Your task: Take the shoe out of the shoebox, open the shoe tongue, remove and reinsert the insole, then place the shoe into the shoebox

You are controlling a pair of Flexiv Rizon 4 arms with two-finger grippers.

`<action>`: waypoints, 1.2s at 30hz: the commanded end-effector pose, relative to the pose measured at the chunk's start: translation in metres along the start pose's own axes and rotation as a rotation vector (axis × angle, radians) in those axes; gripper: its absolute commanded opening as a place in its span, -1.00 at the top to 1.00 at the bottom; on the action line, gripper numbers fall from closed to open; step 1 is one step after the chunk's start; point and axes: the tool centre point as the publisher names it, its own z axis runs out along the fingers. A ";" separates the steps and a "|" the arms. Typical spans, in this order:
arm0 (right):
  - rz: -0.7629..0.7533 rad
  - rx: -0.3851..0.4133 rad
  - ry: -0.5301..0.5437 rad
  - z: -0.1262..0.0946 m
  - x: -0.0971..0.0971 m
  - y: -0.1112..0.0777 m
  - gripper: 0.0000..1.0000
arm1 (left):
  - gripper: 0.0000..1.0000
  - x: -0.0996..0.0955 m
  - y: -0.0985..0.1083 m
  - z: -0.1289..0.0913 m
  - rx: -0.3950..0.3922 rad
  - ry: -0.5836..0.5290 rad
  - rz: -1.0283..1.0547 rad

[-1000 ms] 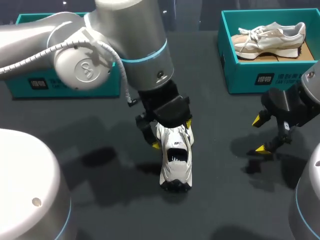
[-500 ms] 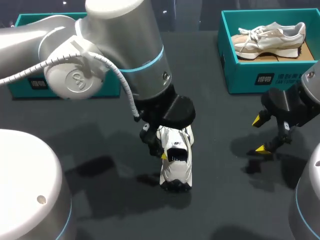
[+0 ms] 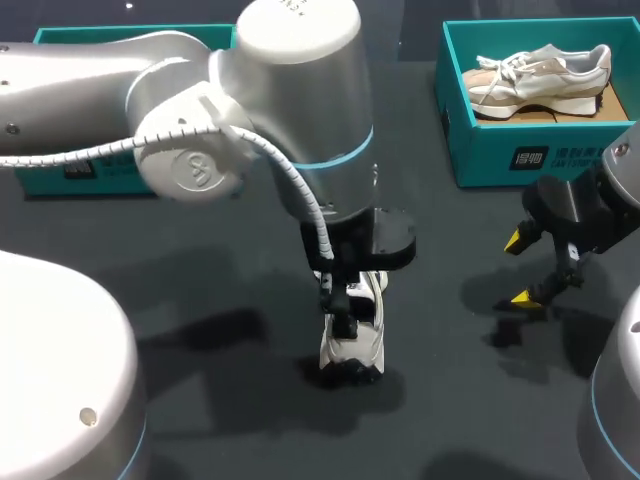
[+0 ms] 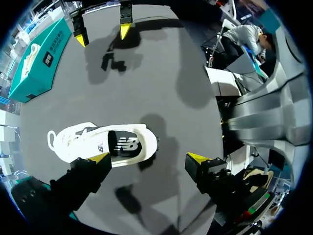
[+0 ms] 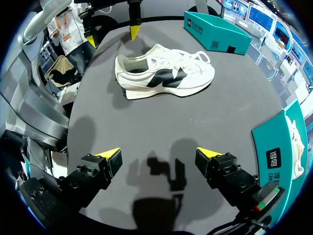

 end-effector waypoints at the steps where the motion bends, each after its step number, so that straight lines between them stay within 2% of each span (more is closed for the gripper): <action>1: 0.001 0.003 -0.003 0.000 0.002 0.000 -1.00 | -1.00 0.000 -0.017 0.021 -0.103 -0.032 -0.047; 9: 0.001 0.003 -0.003 0.000 0.002 0.000 -1.00 | -1.00 0.000 -0.016 0.048 -0.128 -0.052 -0.075; 20: 0.001 0.003 -0.003 0.000 0.002 0.000 -1.00 | -1.00 0.002 -0.009 0.068 -0.121 -0.090 -0.050; 31: 0.001 0.003 -0.003 0.000 0.002 0.000 -1.00 | -0.71 -0.002 -0.002 0.086 -0.110 -0.088 -0.059; 36: 0.001 0.003 -0.003 0.000 0.002 0.000 -1.00 | -0.50 -0.001 -0.004 0.093 -0.101 -0.109 -0.055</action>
